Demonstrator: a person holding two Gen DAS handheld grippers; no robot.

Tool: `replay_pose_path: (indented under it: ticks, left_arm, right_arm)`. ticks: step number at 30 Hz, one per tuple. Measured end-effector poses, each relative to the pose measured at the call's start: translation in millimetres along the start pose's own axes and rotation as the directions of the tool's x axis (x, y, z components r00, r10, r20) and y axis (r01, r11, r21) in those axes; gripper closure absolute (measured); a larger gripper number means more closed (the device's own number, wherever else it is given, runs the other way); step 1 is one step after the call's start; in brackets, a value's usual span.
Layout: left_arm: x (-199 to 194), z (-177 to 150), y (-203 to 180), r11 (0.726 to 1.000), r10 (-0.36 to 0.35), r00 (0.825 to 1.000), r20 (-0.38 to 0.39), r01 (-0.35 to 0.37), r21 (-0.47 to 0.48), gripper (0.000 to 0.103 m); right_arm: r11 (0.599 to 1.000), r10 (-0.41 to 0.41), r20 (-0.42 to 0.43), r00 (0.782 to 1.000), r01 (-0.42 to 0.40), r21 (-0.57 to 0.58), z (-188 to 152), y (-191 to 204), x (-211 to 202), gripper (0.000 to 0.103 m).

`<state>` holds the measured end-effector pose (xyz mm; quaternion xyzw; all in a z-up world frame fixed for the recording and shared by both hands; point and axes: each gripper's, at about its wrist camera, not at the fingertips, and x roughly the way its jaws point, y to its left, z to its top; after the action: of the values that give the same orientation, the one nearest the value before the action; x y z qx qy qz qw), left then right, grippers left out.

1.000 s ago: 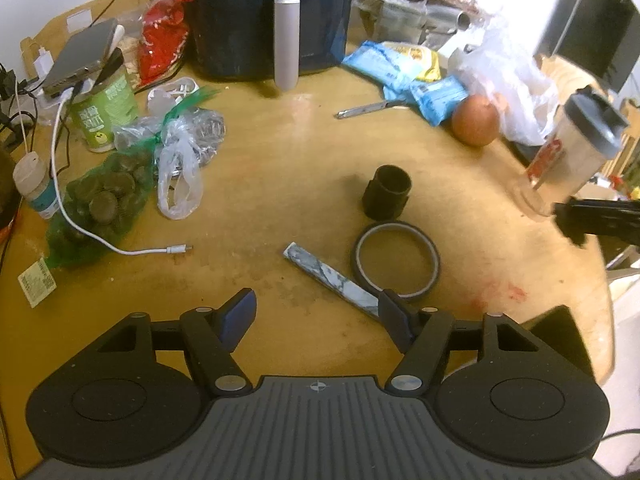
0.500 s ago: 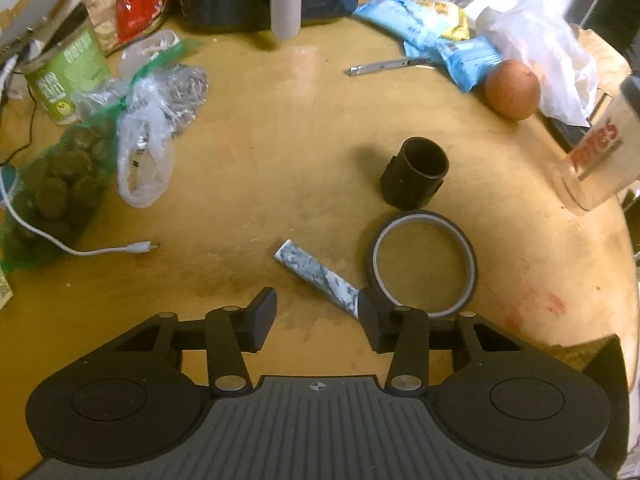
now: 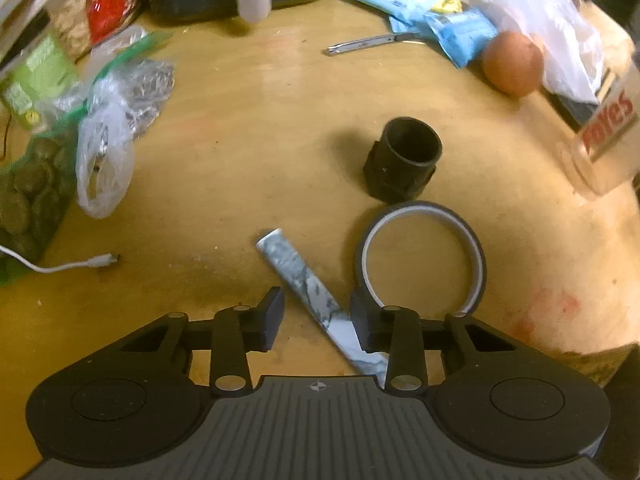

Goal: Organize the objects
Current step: 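Grasp the grey foil strip with the left gripper while the right holds the knob cap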

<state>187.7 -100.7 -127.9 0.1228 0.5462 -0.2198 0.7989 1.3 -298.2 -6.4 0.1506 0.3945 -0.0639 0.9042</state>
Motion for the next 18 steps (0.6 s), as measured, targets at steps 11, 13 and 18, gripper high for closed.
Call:
replay_pose_path:
  ticks: [11, 13, 18]
  left_arm:
    - [-4.0, -8.7, -2.4, 0.998, 0.023, 1.0, 0.015, -0.024, 0.066, 0.087]
    - [-4.1, -8.4, -0.6, 0.998, 0.006, 1.0, 0.006, -0.007, 0.061, 0.087]
    - [-12.6, -8.7, 9.5, 1.0, 0.005, 1.0, 0.025, -0.006, 0.013, 0.087]
  right_arm:
    - [1.0, 0.014, 0.005, 1.0, -0.014, -0.006, -2.0, -0.2, -1.7, 0.072]
    - [1.0, 0.018, 0.005, 1.0, -0.018, -0.011, -2.0, 1.0, -1.7, 0.072]
    - [1.0, 0.021, -0.003, 1.0, -0.021, -0.01, -1.7, 1.3, 0.6, 0.072]
